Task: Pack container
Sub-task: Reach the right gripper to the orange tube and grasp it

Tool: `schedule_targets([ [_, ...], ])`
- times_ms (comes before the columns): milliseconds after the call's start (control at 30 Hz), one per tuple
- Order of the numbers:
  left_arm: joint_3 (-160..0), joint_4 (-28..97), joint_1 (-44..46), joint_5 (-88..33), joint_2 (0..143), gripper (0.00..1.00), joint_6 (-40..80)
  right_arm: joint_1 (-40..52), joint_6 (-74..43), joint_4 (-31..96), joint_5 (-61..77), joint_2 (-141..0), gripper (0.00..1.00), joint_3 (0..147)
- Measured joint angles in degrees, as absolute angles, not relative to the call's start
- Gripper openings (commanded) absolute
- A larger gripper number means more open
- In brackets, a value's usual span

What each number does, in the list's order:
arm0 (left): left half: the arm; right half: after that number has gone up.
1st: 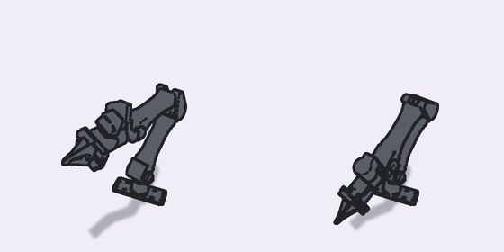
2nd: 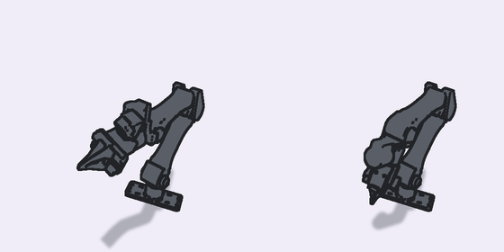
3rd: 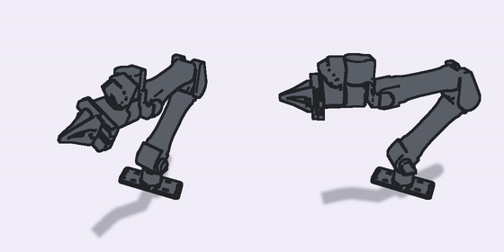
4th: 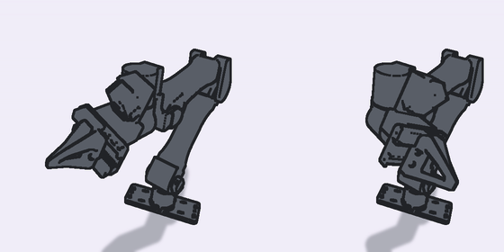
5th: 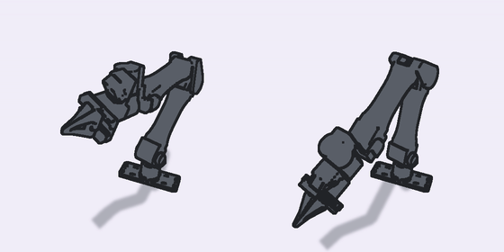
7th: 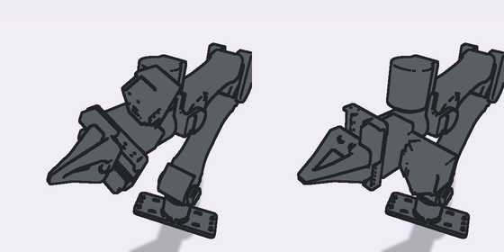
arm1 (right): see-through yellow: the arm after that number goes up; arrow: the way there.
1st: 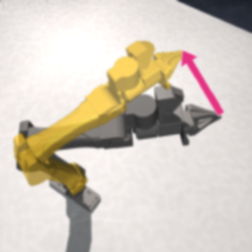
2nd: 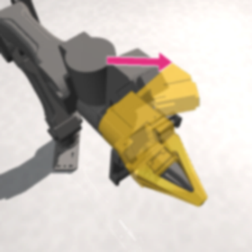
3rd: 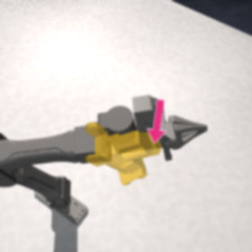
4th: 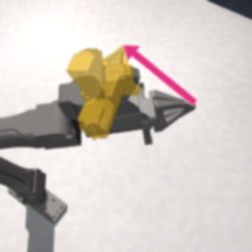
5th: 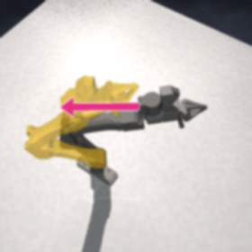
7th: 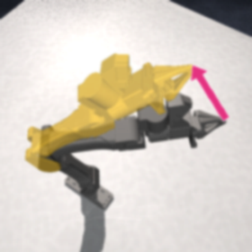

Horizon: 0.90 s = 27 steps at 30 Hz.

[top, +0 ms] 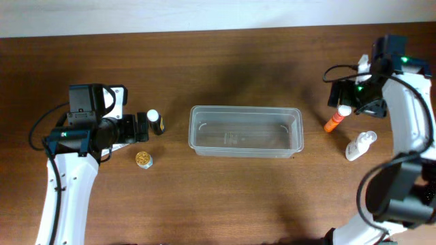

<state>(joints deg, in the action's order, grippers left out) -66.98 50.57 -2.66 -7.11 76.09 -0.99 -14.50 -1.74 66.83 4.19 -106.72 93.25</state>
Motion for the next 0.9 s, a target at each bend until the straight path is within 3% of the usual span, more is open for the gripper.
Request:
schedule_targets([
  [167, -66.98, 50.59, -2.66, -7.14, 76.09, 0.99, -0.99, -14.5, -1.69, 65.06, 4.19, -111.77, 0.79, 93.3],
  [267, -66.98, 50.59, -2.66, -7.14, 76.09, 0.99, -0.99, -14.5, -1.67, 64.38, 4.23, -113.56, 0.58, 93.3],
  [467, -66.98, 50.59, -2.66, -7.14, 76.09, 0.99, -0.99, -14.5, -1.76, 63.88, 4.21, -114.06, 0.38, 93.34],
  [667, -66.98, 50.59, -2.66, -7.14, 76.09, 1.0, -0.99, -14.5, -1.87, 65.19, 4.4, -114.06, 0.26, 93.47],
  [900, -66.98, 50.59, -2.66, -7.14, 76.09, 0.99, -0.99, -14.48, -1.96, 69.36, 4.4, -114.06, 0.24, 96.07],
])
